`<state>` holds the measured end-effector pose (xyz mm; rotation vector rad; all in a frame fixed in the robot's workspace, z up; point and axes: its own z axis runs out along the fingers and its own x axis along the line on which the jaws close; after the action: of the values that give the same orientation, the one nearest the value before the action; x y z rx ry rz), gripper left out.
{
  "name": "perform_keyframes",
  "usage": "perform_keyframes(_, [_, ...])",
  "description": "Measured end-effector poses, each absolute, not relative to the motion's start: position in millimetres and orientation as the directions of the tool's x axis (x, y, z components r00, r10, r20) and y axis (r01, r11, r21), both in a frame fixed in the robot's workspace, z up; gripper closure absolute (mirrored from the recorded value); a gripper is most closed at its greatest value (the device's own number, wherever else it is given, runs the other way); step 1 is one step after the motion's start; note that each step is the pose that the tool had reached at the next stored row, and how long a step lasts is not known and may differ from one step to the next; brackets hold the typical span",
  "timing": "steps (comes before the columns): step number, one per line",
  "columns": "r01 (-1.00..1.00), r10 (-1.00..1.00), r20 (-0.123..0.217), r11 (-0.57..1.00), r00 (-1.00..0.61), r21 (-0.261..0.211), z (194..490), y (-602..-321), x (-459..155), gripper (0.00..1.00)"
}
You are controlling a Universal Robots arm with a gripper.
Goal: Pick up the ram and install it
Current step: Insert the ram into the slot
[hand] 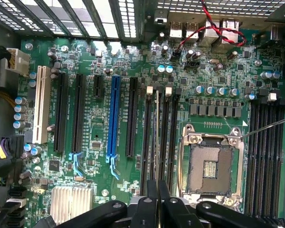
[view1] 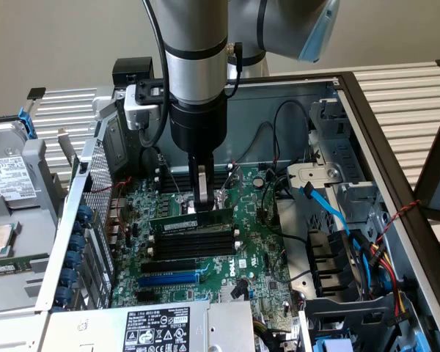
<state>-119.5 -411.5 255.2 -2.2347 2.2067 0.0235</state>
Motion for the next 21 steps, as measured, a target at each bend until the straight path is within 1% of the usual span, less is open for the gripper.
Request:
perform_keyframes(8, [-1.000,-1.000,-0.011,-0.003,0.002,0.010,251.3,-420.8,-119.4,0.87])
perform_keyframes(14, [-1.000,-1.000,-0.011,-0.002,0.002,0.010,251.0,-421.5,-119.2,0.87])
perform_keyframes(18, [-1.000,-1.000,-0.017,-0.002,0.002,0.011,250.4,-421.6,-115.9,0.87])
perform_keyframes(21, [-1.000,-1.000,-0.019,-0.001,0.000,0.019,248.9,-422.0,-115.3,0.87])
